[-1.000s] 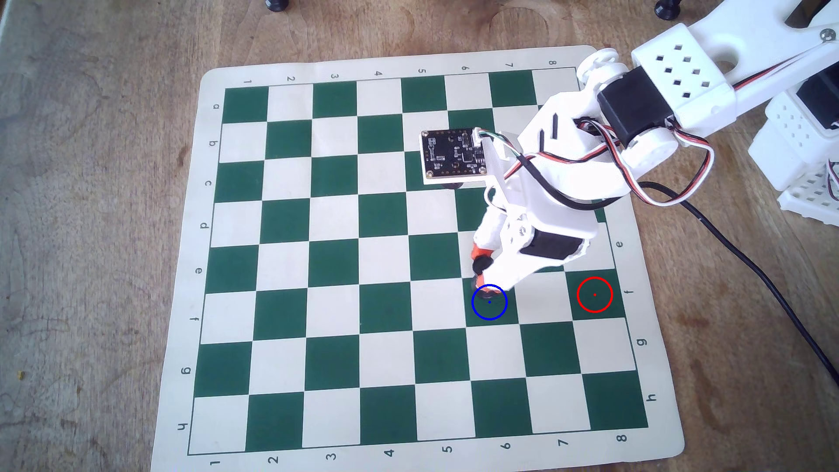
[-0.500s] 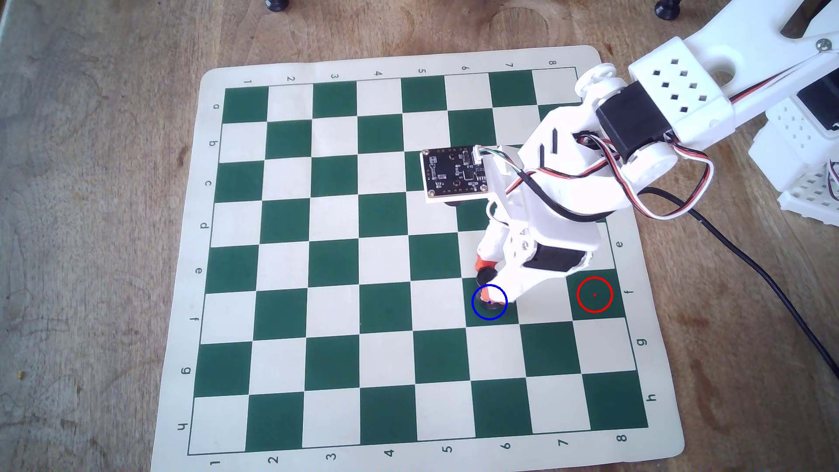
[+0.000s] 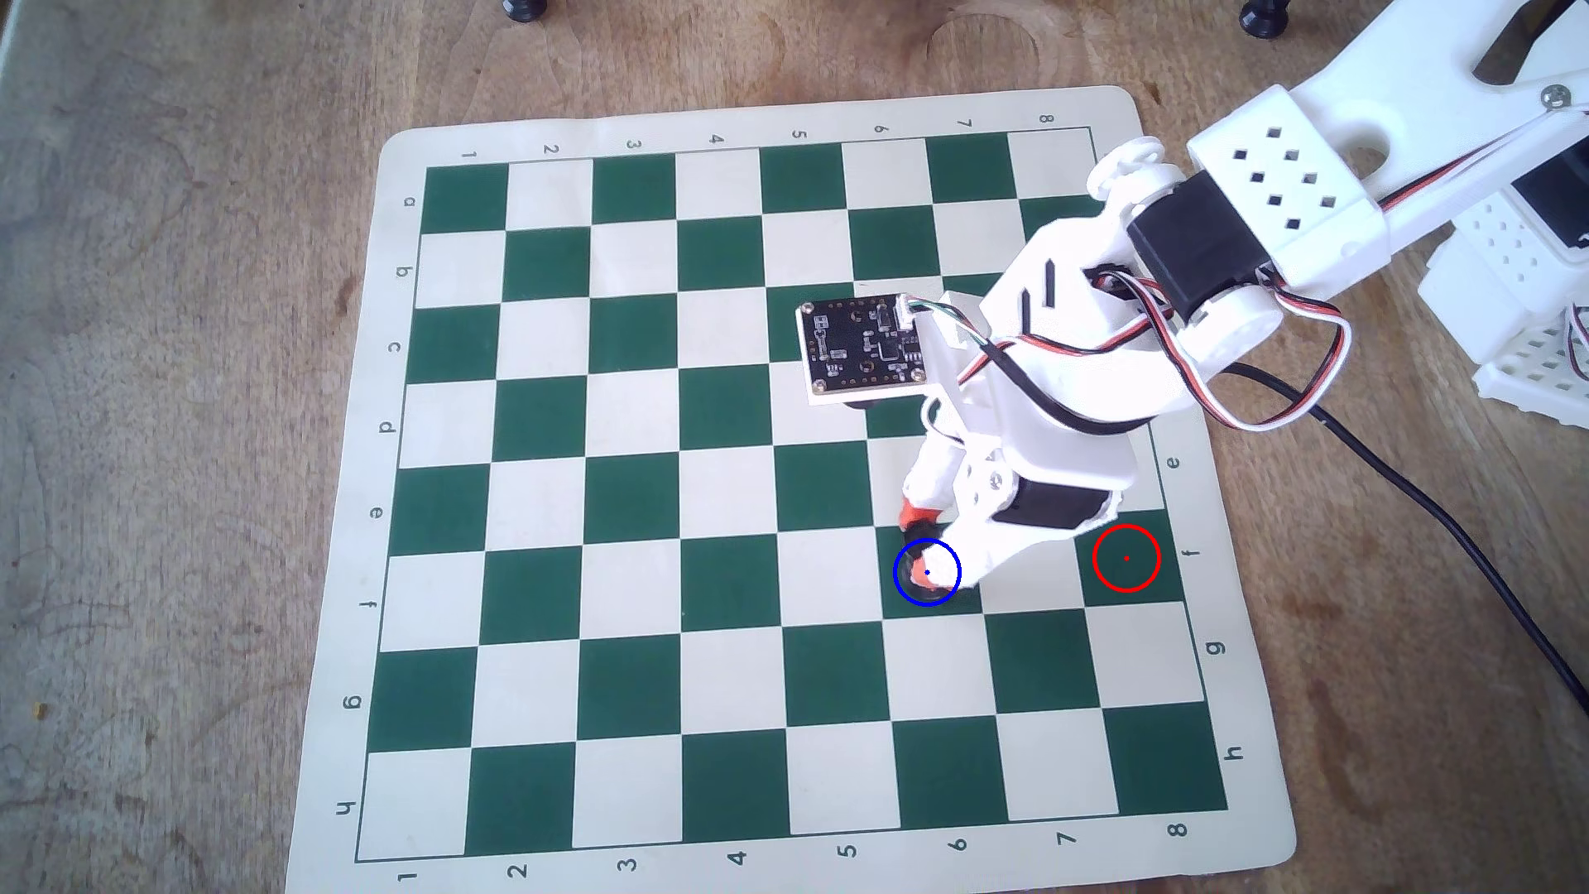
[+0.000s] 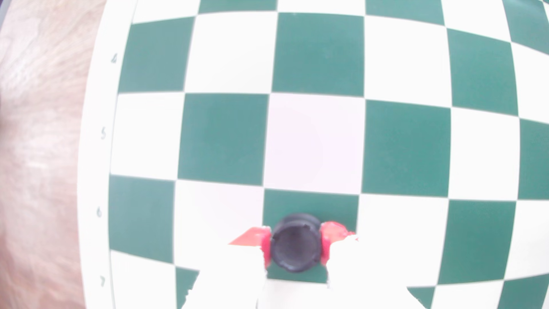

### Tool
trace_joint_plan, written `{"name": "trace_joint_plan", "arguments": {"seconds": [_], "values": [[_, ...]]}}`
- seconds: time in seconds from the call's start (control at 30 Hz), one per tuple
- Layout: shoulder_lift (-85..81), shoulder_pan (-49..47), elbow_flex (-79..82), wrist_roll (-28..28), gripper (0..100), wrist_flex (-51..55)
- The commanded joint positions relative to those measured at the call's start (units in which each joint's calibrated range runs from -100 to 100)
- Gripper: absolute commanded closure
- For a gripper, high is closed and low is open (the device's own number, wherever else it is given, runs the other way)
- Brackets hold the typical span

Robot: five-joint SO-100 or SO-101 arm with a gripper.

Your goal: Move the chess piece from red to blue

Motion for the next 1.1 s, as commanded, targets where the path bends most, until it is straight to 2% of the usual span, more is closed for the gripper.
{"name": "trace_joint_plan", "arguments": {"seconds": [0.0, 0.2, 0.53, 0.77, 0.87, 0.9, 0.93, 0.97, 1.03, 1.07], "values": [[-1.33, -0.22, -4.06, -0.24, 99, -1.06], [-1.42, -0.07, -3.69, -0.29, 79, -0.89], [-5.75, -0.14, 1.93, 0.10, 76, 0.17], [-12.88, 0.09, 9.00, 0.10, 77, 0.74], [-18.14, -0.22, 9.36, 0.00, 79, 4.59], [-19.84, -0.38, 9.36, 0.15, 82, 6.07], [-22.98, -0.77, 9.36, 0.39, 92, 8.69], [-24.85, -0.85, 9.81, 0.39, 97, 9.34], [-28.75, -0.93, 11.81, 0.39, 99, 8.85], [-33.68, -0.93, 15.35, 0.44, 100, 5.33]]}}
